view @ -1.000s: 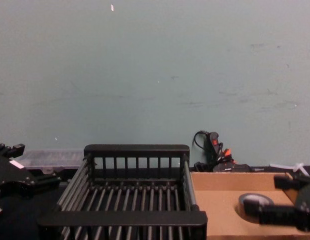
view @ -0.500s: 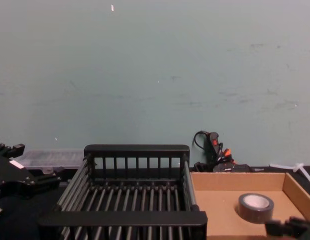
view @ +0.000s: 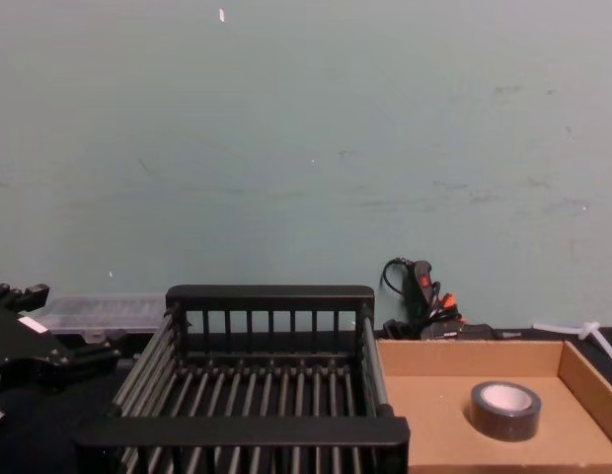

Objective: Pick up the white tape and place it into the black box , Pick up the silver tape and place it into the brown box.

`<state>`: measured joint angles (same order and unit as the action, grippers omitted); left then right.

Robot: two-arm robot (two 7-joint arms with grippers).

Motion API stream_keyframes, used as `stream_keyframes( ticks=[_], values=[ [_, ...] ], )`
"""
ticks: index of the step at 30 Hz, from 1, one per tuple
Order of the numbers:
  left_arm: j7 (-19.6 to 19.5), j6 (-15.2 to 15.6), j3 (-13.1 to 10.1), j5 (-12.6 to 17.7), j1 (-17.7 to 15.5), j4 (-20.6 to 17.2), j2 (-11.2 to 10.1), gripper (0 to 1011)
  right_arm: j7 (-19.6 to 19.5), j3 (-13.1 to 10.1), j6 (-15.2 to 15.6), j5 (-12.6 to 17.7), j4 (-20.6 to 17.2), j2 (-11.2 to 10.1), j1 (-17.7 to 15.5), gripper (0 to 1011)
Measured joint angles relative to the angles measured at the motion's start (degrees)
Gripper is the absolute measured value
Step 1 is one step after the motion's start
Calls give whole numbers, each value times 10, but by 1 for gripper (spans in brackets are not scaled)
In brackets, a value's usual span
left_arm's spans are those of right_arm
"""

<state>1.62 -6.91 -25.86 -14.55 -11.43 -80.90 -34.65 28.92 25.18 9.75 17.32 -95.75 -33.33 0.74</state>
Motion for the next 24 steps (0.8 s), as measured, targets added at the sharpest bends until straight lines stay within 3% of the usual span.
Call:
stream_keyframes(
  ticks=[24],
  values=[
    [0,0,0,0,0,0,0,1002,3,29,19,-3,27,11,21,1002]
  ],
)
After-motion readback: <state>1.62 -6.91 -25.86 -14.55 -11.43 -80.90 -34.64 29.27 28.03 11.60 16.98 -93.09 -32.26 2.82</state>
